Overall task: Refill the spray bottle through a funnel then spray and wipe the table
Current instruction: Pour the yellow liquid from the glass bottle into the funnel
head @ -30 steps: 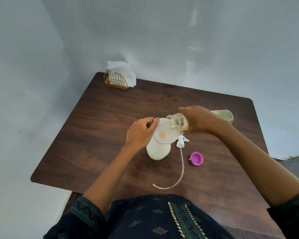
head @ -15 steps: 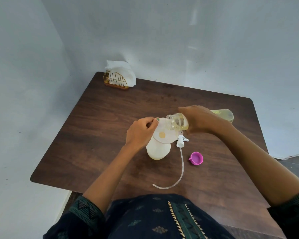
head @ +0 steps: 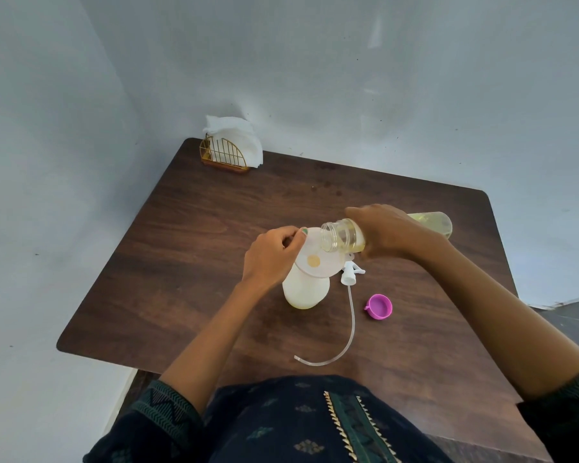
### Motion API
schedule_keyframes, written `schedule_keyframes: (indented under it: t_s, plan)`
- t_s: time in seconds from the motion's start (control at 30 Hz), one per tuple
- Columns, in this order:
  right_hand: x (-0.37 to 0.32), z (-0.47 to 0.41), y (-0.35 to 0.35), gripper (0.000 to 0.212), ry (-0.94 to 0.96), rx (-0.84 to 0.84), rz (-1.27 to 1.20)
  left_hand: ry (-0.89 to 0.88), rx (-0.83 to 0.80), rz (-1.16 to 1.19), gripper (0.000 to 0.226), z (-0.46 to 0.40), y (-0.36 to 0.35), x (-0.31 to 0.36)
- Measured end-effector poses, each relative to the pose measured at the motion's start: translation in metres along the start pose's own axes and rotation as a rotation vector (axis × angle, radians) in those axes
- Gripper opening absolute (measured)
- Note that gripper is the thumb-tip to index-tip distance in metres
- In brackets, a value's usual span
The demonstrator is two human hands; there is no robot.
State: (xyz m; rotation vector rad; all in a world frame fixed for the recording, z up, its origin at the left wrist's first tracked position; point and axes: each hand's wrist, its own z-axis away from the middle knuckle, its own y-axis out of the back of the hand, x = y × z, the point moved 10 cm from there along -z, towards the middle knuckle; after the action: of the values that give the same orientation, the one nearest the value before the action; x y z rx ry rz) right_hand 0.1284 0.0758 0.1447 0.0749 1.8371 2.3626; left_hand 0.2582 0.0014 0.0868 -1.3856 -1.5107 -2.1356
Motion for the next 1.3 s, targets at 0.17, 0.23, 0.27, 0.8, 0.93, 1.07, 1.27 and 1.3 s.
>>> schedule_keyframes:
  t_s: [0.17,0.23,0.27,0.8,0.93,1.07,1.27,1.3]
  plan:
    - [0.0002,0.0003,0.0002,0.039,-0.001,-0.003,0.004,0.002,0.004,0.013,0.038,0.0006,0.0002,-0.0006]
    - [0.0003,0.0004,0.0006,0.038,-0.001,0.000,0.001,0.004,0.003,0.013,0.038,0.0003,-0.0003,-0.0011]
    - [0.0002,0.0006,0.0008,0.038,-0.001,-0.001,-0.002,0.004,0.002,0.013,0.038,0.0001,-0.0006,-0.0011]
    - [-0.0011,0.0002,0.0027,0.036,-0.003,0.008,0.004,0.014,-0.004,0.004,0.040,0.0003,-0.0006,-0.0032]
    - [0.0004,-0.0001,0.0030,0.036,-0.009,0.019,0.007,0.014,-0.003,0.005,0.041,0.0000,-0.0008,-0.0037]
    - [-0.0001,-0.0003,0.0029,0.035,-0.004,0.014,0.001,0.006,-0.008,0.014,0.040,0.0005,-0.0009,-0.0031]
    - [-0.0016,0.0004,0.0038,0.036,-0.007,0.003,-0.004,-0.002,-0.008,0.009,0.039,0.0004,-0.0006,-0.0006]
    - [-0.0017,0.0007,0.0040,0.036,-0.007,0.002,-0.003,-0.004,-0.008,0.009,0.038,0.0002,-0.0008,-0.0010]
